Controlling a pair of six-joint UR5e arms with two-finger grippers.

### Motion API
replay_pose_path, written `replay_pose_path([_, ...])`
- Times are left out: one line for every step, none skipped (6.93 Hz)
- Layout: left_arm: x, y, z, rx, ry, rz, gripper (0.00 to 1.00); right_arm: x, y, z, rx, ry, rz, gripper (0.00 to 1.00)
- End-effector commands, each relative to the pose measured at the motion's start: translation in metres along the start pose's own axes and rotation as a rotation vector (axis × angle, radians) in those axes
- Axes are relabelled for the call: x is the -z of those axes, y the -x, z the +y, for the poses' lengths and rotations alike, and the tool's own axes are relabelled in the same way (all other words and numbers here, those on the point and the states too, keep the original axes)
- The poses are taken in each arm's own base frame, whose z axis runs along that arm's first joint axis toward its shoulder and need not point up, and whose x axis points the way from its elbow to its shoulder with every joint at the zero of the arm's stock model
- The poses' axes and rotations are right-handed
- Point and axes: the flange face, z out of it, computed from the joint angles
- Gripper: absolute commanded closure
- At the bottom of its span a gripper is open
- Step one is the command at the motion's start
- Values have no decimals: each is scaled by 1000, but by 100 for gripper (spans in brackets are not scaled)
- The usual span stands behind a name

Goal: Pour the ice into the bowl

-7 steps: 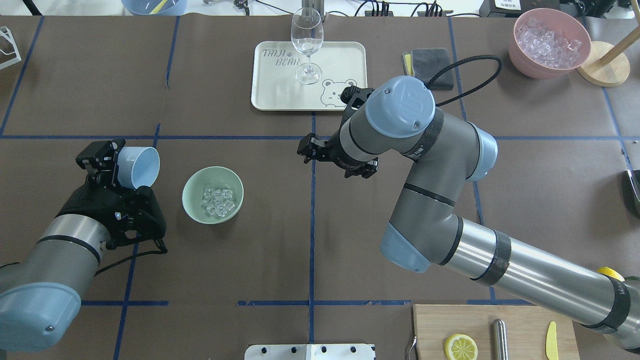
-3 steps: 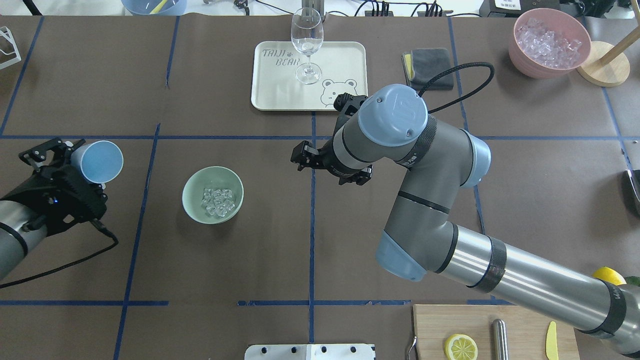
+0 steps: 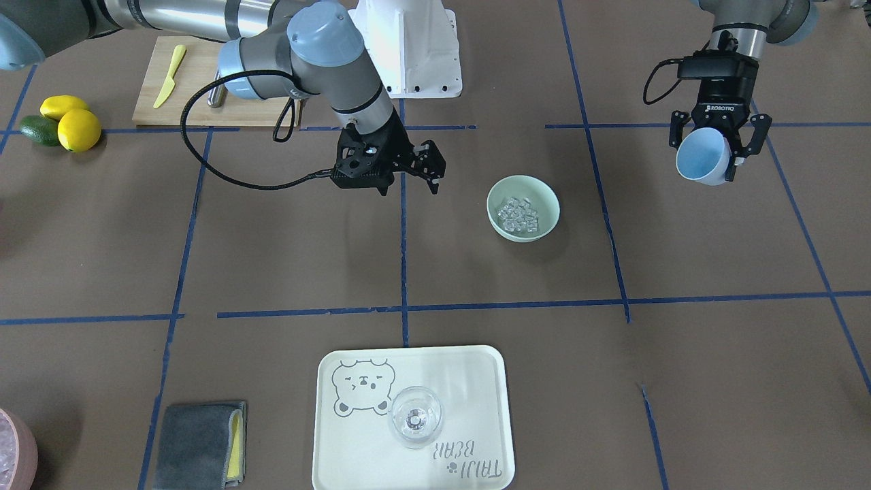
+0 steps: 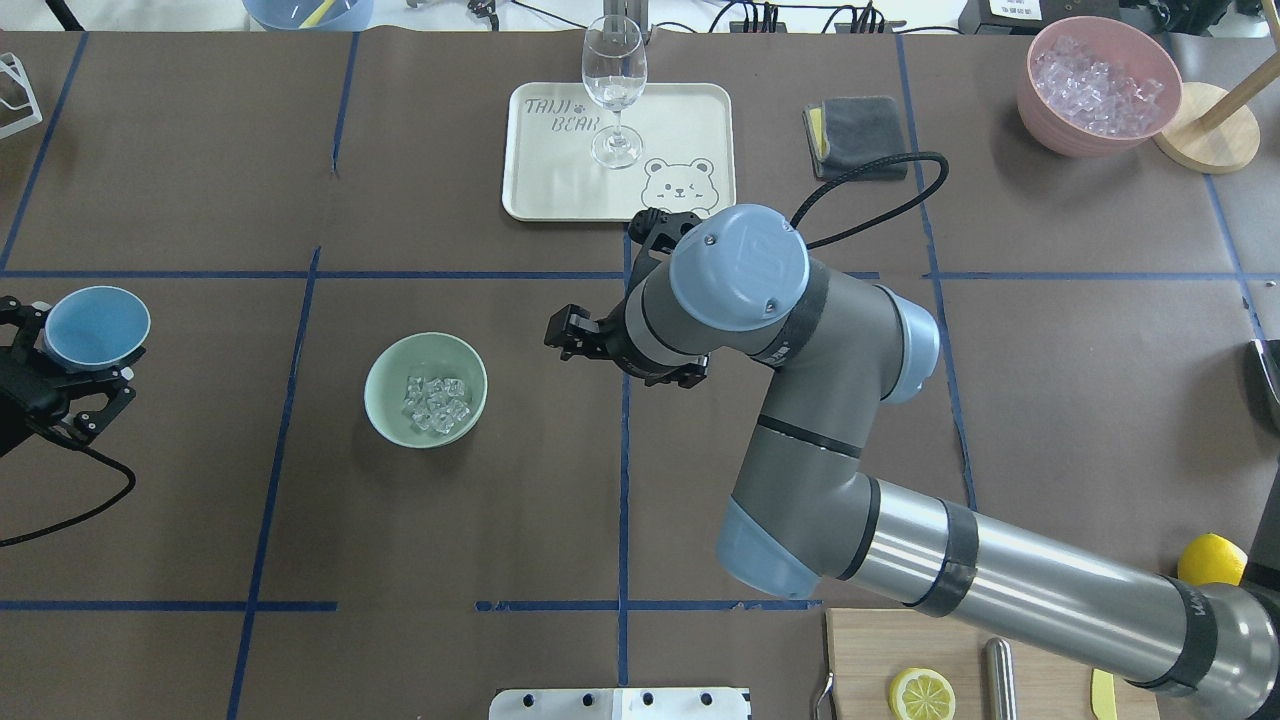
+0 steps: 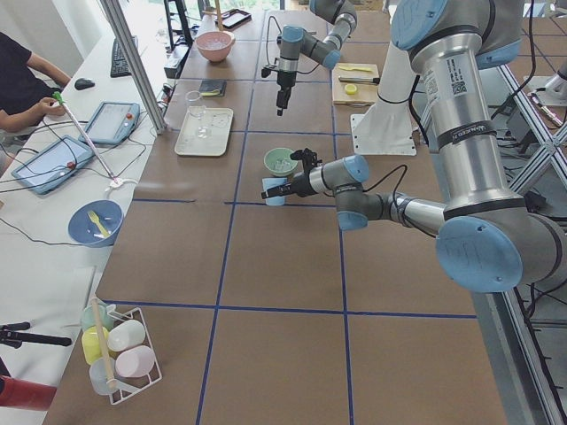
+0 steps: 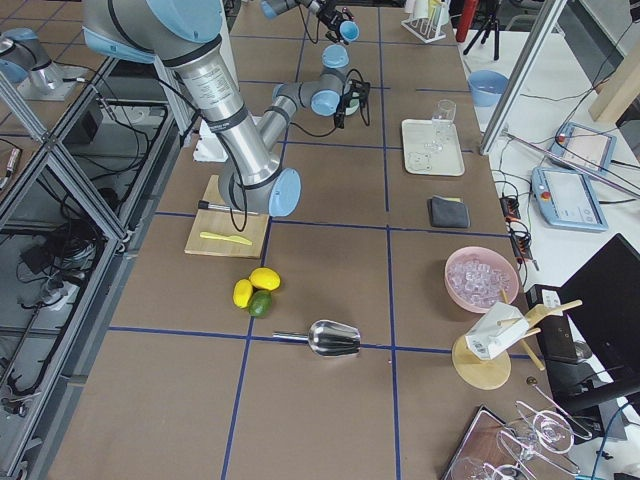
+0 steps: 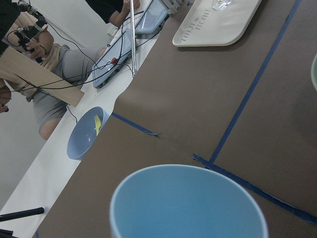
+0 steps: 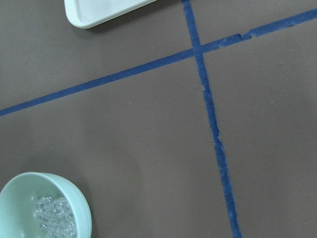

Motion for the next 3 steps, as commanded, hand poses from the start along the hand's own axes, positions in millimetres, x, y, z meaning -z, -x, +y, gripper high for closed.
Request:
replay_pose_path([-5,7,23,407,8,-12,100,-52,55,20,3,-2,52,0])
replay_pose_path([-11,10,39,514,27,-32,100,-79,77,30,4,-21,88,0])
replay_pose_path([-11,10,41,538,27,-32,100,-91,89,41,11,-12,104,0])
